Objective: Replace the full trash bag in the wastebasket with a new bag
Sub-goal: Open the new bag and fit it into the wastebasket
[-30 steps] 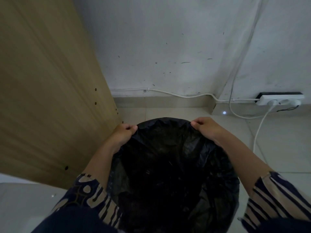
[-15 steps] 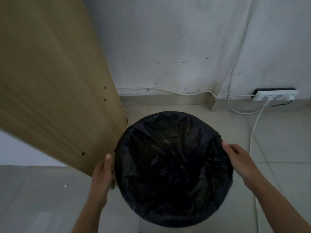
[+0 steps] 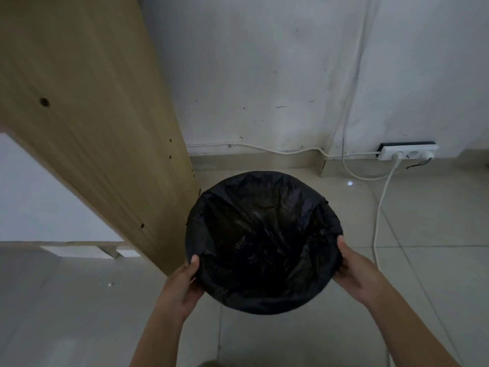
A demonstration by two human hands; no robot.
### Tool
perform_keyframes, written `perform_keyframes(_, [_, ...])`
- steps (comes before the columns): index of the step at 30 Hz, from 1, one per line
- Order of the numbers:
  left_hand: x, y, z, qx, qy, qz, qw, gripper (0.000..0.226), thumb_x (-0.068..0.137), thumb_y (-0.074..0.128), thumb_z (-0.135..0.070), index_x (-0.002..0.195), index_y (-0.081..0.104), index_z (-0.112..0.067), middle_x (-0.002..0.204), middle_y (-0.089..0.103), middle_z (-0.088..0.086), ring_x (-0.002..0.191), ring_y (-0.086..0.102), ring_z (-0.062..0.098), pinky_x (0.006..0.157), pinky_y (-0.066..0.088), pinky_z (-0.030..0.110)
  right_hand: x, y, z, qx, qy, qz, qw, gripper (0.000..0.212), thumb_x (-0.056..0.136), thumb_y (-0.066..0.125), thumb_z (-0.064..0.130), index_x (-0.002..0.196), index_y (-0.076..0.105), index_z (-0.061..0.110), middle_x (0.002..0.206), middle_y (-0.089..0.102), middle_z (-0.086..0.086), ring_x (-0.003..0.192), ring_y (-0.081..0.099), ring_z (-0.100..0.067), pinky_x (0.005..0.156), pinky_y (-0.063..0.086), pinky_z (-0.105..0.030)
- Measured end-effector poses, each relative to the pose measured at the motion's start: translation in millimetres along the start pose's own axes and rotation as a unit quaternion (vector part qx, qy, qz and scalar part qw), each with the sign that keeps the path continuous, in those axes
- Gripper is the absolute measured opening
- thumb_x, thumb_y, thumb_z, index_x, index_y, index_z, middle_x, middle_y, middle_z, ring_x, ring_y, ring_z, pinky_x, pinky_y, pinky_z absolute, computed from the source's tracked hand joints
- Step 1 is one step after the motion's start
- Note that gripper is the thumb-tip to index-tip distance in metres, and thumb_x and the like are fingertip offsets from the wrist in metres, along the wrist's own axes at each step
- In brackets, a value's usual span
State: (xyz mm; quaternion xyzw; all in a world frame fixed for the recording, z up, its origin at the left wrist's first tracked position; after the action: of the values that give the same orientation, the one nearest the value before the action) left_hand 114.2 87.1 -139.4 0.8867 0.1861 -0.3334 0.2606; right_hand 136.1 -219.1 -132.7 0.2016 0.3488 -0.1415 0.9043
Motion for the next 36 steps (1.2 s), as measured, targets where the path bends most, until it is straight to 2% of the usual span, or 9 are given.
perform_keyframes(11, [-21.6, -3.0, 26.5, 0.046, 0.002, -0.039, 0.998, 0.033, 0.090, 0.054, -0.017, 0.121, 0.048, -0.006, 0.115, 0.057, 0.012, 0.093, 0.056, 0.026, 0.079, 0.045, 0.041, -44.9, 15.9, -47.5, 0.075, 0.039, 0.021, 0.996, 0.027, 0.091, 0.050, 0.007, 0.115, 0.054, -0.003, 0.096, 0.065, -0.013, 0.086, 0.059, -0.024, 0.078, 0.047, -0.035])
perform_keyframes(15, [-19.1, -2.2, 24.0, 0.075, 0.038, -0.070, 0.994, 0.037, 0.089, 0.058, -0.016, 0.123, 0.048, -0.004, 0.121, 0.057, 0.015, 0.090, 0.057, 0.024, 0.077, 0.047, 0.036, -44.2, 2.2, -34.0, -0.122, -0.087, -0.092, 0.984, 0.055, 0.082, 0.067, 0.013, 0.129, 0.042, 0.003, 0.119, 0.055, -0.015, 0.103, 0.053, -0.027, 0.094, 0.041, -0.041])
perform_keyframes(18, [-11.1, 0.9, 11.5, 0.131, 0.058, -0.089, 0.986, 0.041, 0.085, 0.059, -0.039, 0.116, 0.050, -0.014, 0.110, 0.058, 0.006, 0.100, 0.054, 0.025, 0.083, 0.046, 0.039, -49.7, 9.9, -2.2, -0.367, -0.322, -0.164, 0.857, 0.060, 0.078, 0.070, 0.022, 0.130, 0.043, 0.009, 0.131, 0.046, -0.014, 0.121, 0.043, -0.029, 0.103, 0.036, -0.044])
perform_keyframes(21, [3.8, 3.1, -7.7, 0.192, 0.103, -0.145, 0.965, 0.045, 0.089, 0.050, -0.046, 0.113, 0.052, -0.008, 0.104, 0.058, 0.010, 0.095, 0.054, 0.029, 0.082, 0.048, 0.042, -44.5, 44.2, 4.8, -0.548, -0.506, -0.059, 0.664, 0.035, 0.080, 0.053, 0.034, 0.104, 0.066, 0.011, 0.105, 0.068, -0.011, 0.105, 0.058, -0.025, 0.094, 0.045, -0.041])
perform_keyframes(23, [9.3, 7.9, -15.6, 0.243, 0.144, -0.194, 0.939, 0.045, 0.093, 0.044, -0.038, 0.115, 0.050, 0.001, 0.102, 0.057, 0.016, 0.091, 0.053, 0.032, 0.080, 0.046, 0.042, -40.3, 65.6, -3.8, -0.655, -0.461, 0.048, 0.596, 0.038, 0.082, 0.042, 0.038, 0.094, 0.069, 0.015, 0.092, 0.072, -0.004, 0.091, 0.063, -0.020, 0.093, 0.045, -0.040])
perform_keyframes(27, [2.2, 17.2, -13.2, 0.323, 0.228, -0.248, 0.884, 0.038, 0.097, 0.037, -0.029, 0.115, 0.048, 0.003, 0.110, 0.055, 0.024, 0.102, 0.052, 0.038, 0.078, 0.038, 0.038, -32.0, 69.4, -33.9, -0.893, -0.222, 0.170, 0.352, 0.036, 0.097, 0.023, 0.028, 0.113, 0.053, 0.016, 0.111, 0.061, -0.010, 0.104, 0.055, -0.030, 0.099, 0.028, -0.043])
perform_keyframes(30, [-5.5, 22.3, -5.4, 0.354, 0.298, -0.228, 0.857, 0.039, 0.096, 0.037, -0.031, 0.109, 0.052, 0.002, 0.107, 0.057, 0.022, 0.100, 0.054, 0.035, 0.085, 0.044, 0.040, -26.3, 59.0, -47.1, -0.878, -0.083, 0.195, 0.430, 0.042, 0.093, 0.029, 0.037, 0.122, 0.053, 0.018, 0.126, 0.055, -0.008, 0.113, 0.051, -0.028, 0.098, 0.036, -0.037])
perform_keyframes(32, [-12.0, 25.0, -0.4, 0.377, 0.323, -0.207, 0.843, 0.036, 0.096, 0.037, -0.031, 0.102, 0.054, 0.000, 0.100, 0.055, 0.018, 0.092, 0.052, 0.029, 0.079, 0.042, 0.036, -22.6, 66.4, -41.6, -0.861, -0.135, 0.173, 0.459, 0.040, 0.089, 0.040, 0.027, 0.127, 0.051, 0.020, 0.130, 0.054, -0.009, 0.117, 0.048, -0.028, 0.097, 0.039, -0.034])
perform_keyframes(36, [-27.0, 26.2, 3.8, 0.428, 0.363, -0.176, 0.809, 0.034, 0.095, 0.038, -0.029, 0.104, 0.054, -0.001, 0.098, 0.051, 0.013, 0.088, 0.048, 0.022, 0.076, 0.035, 0.029, 2.9, 59.2, -32.5, -0.935, -0.162, 0.111, 0.297, 0.048, 0.092, 0.039, 0.025, 0.140, 0.035, 0.018, 0.148, 0.033, -0.009, 0.140, 0.015, -0.030, 0.114, 0.005, -0.052])
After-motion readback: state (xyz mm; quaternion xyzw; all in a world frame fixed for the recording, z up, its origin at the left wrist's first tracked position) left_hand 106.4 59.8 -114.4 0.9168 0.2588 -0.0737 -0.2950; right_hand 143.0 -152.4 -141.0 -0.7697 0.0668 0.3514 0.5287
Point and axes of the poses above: each hand's wrist, its own x-axis towards the middle knuckle, its own y-axis out of the palm, z = x × y, the point moved 5 cm from there along x, towards the middle knuckle
